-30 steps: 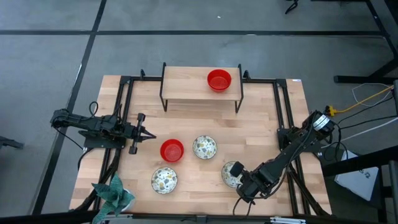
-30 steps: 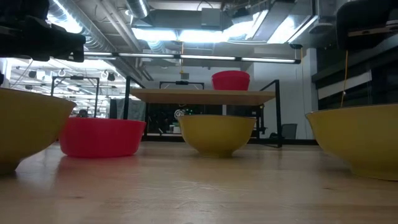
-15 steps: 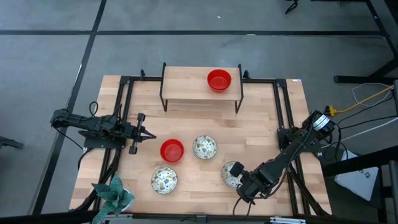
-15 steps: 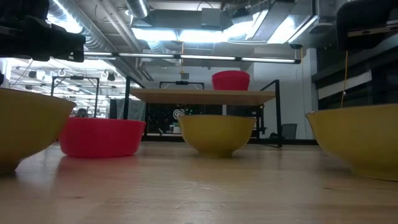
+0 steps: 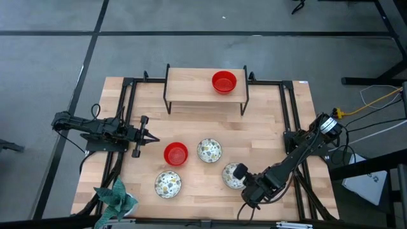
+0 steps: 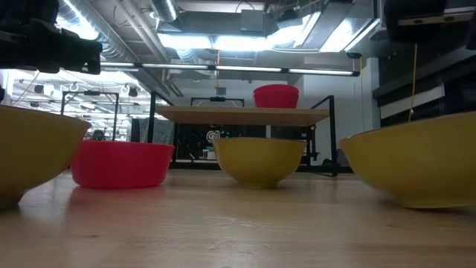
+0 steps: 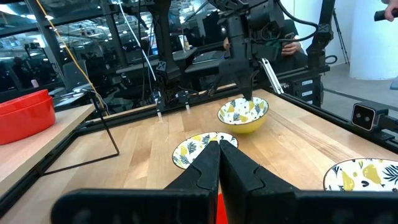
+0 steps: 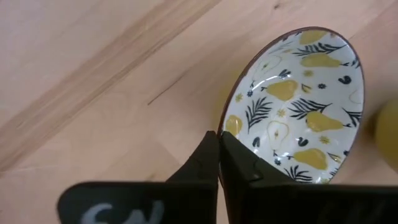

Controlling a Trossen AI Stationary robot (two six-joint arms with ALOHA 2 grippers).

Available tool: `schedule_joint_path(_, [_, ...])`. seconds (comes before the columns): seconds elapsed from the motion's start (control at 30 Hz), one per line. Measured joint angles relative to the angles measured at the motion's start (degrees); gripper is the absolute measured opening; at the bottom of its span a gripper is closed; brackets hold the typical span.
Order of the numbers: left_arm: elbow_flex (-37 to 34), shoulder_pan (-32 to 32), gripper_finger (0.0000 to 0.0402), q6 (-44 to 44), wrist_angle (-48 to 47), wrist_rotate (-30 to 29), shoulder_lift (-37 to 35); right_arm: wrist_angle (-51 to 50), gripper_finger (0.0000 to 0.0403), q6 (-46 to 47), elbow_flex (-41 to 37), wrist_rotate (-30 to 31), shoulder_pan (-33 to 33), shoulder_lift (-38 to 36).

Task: Pick & Place Mini bowls
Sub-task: Put the right white patterned bowl on the shelf

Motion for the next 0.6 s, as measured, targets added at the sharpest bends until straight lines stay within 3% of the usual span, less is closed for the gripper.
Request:
schedule_joint_path(0.23, [0.0, 0.0, 0.0004, 0.0, 0.0, 0.0, 0.0, -0.1, 0.0001, 0.0, 0.1, -0.4, 0.0, 0.0])
schedule_joint_path(0.6, [0.0, 0.0, 0.0004, 0.0, 0.0, 0.0, 0.0, -0.1, 0.0004, 0.1, 0.1, -7.0, -0.1, 0.0])
